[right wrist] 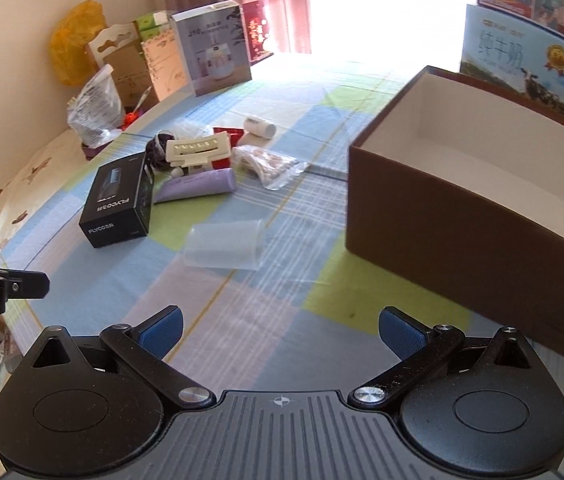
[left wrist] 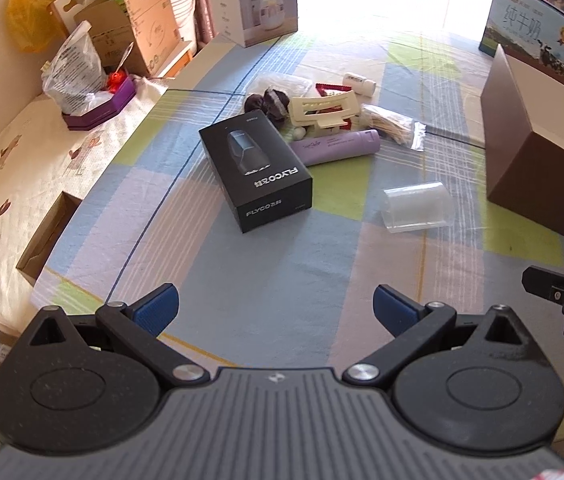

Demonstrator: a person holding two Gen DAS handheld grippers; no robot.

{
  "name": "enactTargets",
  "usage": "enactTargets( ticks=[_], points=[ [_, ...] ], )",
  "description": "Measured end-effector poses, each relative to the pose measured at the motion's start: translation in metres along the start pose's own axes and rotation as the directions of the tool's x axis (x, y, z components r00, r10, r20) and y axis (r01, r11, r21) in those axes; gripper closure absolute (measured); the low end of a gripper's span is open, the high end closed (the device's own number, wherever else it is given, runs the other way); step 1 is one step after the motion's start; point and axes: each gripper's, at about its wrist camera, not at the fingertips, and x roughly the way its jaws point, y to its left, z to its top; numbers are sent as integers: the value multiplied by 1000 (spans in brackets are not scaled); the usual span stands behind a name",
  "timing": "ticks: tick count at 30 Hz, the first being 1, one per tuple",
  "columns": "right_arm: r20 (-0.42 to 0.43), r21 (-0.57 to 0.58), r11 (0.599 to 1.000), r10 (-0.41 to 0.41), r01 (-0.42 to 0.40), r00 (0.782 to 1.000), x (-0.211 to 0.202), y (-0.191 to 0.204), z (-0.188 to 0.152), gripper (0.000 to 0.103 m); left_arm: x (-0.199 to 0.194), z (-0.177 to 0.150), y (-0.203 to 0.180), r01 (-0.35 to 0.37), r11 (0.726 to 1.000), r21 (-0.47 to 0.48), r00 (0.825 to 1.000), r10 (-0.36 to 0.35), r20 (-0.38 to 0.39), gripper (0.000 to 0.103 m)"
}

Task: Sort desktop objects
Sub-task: 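Move both tools toward the black box and clear cup on the cloth, then grasp the black FLYCO box with the left tool while the right tool grasps the clear cup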

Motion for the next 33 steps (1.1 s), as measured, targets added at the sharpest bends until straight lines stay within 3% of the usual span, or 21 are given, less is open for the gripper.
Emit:
enactTargets(
  ticks=[13,22,33],
  points=[
    [14,-8,999,32,-32,999,40,24,16,2,27,13,11,-16,1000,-24,1000,16,2,1],
    [-7,49,999,-19,19,1000,79,40,29,2,60,45,23,36,998,56,999,-36,1,1],
    [-38,36,994,-101,103,994,117,54,34,2,96,78,38,95,991,95,995,-94,-14,1]
  ],
)
